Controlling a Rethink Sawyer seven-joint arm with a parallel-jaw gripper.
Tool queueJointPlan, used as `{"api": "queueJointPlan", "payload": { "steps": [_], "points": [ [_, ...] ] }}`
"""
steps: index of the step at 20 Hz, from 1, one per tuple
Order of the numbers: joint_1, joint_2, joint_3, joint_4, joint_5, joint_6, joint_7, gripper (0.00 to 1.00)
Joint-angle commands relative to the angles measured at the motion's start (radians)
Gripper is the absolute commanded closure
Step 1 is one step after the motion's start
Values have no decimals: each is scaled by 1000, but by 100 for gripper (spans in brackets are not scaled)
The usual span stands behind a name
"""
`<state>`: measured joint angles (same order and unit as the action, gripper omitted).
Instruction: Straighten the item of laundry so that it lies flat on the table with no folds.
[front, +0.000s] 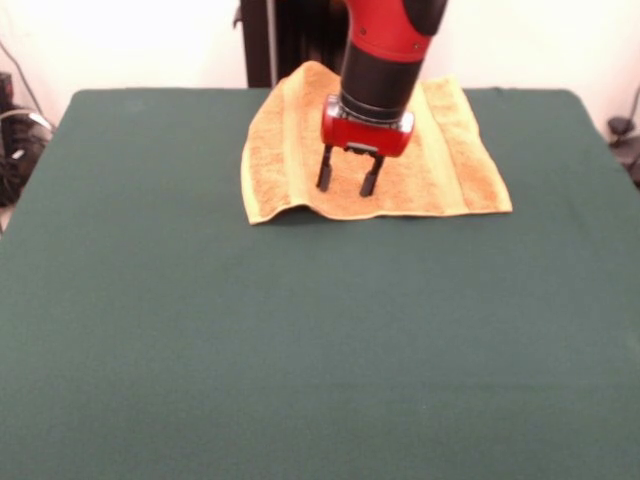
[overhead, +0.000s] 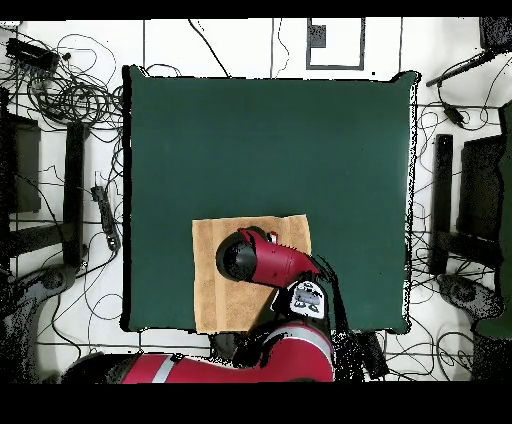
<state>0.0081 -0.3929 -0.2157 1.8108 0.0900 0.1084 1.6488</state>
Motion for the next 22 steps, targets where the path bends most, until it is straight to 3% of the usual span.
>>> {"api": "queueJointPlan", "payload": {
  "steps": [1, 22],
  "points": [
    [61, 204, 356, 54, 55, -78, 243, 0],
    [98, 183, 390, 70, 173, -74, 319, 0]
  ]
}}
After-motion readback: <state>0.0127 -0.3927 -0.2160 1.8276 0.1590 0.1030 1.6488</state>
